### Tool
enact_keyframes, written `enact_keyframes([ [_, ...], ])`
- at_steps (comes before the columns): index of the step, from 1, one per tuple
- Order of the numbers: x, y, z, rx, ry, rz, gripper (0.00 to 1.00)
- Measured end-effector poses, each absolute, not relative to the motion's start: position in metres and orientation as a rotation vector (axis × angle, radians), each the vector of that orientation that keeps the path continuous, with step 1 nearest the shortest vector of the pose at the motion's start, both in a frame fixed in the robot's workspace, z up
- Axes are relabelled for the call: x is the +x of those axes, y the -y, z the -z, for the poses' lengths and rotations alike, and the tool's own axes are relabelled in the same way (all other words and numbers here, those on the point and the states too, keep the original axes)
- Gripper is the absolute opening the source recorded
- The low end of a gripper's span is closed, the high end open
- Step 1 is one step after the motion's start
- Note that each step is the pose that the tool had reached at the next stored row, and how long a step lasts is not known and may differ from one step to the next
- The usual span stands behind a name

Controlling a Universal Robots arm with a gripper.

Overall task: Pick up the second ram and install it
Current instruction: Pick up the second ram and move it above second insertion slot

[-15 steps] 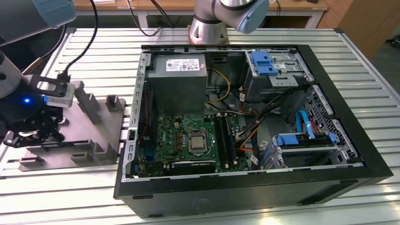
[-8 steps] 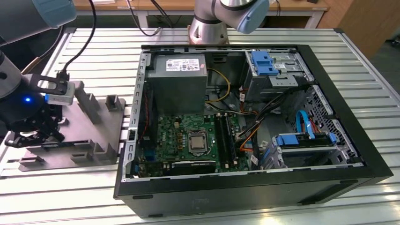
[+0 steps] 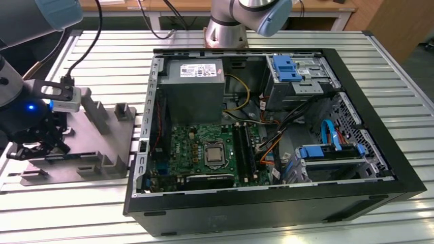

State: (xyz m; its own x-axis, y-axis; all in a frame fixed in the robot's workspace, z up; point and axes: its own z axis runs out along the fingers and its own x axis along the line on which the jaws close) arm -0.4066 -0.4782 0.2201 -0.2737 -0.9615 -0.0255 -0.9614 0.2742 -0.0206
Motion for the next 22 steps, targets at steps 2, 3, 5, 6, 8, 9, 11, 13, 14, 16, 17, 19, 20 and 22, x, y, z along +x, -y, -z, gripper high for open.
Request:
enact_keyframes([
  [2, -0.4066, 0.4782, -0.2201, -1.888, -2.47, 0.001, 0.11],
  [3, -0.4066, 0.4782, -0.2201, -1.896, -2.464, 0.001, 0.11],
  [5, -0.4066, 0.4782, -0.2202, -1.911, -2.452, 0.001, 0.11],
  [6, -0.4066, 0.4782, -0.2201, -1.919, -2.446, 0.001, 0.11],
  [8, -0.4066, 0.4782, -0.2201, -1.934, -2.434, 0.001, 0.11],
  [9, -0.4067, 0.4782, -0.2202, -1.941, -2.428, 0.0, 0.11],
  [11, -0.4066, 0.4782, -0.2201, -1.956, -2.416, 0.0, 0.11],
  [13, -0.4066, 0.4782, -0.2201, -1.971, -2.404, 0.0, 0.11],
  [14, -0.4066, 0.4782, -0.2201, -1.978, -2.398, 0.0, 0.11],
  [16, -0.4066, 0.4782, -0.2201, -1.993, -2.386, -0.001, 0.11],
  [17, -0.4066, 0.4782, -0.2201, -2.001, -2.379, -0.001, 0.11],
  [19, -0.4066, 0.4782, -0.2201, -2.016, -2.366, -0.001, 0.11],
  [20, -0.4066, 0.4782, -0.2201, -2.024, -2.36, -0.001, 0.11],
  [22, -0.4066, 0.4782, -0.2201, -2.07, -2.319, -0.002, 0.11],
])
